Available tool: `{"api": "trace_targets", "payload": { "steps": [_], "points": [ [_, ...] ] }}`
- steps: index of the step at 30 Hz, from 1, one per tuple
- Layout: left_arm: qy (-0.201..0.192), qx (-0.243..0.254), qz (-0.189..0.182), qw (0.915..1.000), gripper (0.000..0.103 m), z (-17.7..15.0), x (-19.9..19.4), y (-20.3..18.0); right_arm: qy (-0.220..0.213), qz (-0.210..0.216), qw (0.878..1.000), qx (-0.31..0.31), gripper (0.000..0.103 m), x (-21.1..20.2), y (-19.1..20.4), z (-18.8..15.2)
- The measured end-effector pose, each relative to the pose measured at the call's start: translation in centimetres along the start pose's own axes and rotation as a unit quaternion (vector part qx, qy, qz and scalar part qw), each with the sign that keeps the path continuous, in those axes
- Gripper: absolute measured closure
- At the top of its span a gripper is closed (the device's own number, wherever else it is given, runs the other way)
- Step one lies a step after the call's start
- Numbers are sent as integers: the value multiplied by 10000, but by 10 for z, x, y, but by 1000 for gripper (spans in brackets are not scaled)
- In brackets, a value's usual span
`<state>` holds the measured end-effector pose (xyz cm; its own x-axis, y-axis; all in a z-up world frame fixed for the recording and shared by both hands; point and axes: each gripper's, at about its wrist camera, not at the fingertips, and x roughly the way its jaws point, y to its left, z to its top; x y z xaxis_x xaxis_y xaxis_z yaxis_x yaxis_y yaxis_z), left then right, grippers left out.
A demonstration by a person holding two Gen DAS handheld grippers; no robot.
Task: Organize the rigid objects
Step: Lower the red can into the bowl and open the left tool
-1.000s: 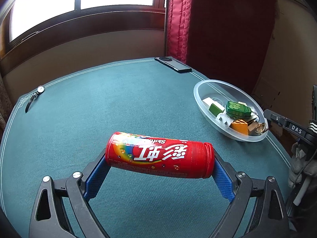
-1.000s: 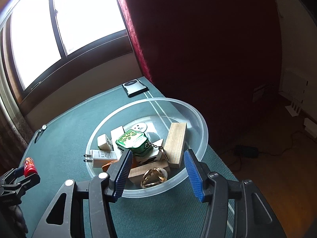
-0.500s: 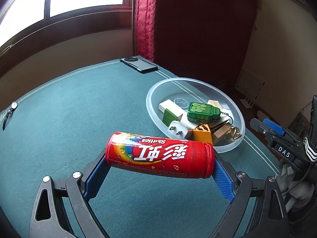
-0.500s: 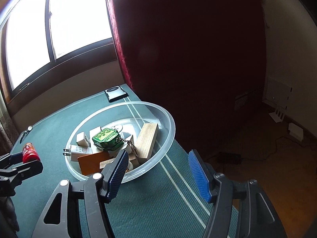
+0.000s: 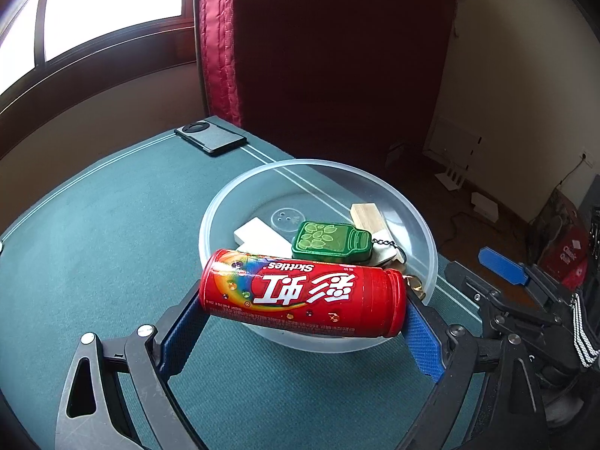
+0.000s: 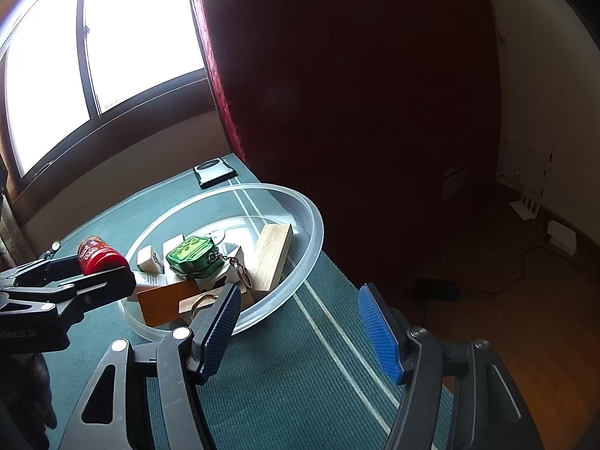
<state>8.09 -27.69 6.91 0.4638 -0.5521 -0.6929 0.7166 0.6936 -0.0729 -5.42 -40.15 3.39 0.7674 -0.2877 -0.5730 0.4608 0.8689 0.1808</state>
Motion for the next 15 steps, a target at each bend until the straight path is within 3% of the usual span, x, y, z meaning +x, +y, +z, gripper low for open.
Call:
{"api": "trace_targets", "payload": {
  "steps": [11,15],
  "points": [
    [262,-100,-136,9995,7,9,33,-6,65,15,10000,74,31,1,-5,0],
    [227,-141,-117,9996,0,6,33,-3,101,34,9999,64,30,2,-5,-1]
  ]
}}
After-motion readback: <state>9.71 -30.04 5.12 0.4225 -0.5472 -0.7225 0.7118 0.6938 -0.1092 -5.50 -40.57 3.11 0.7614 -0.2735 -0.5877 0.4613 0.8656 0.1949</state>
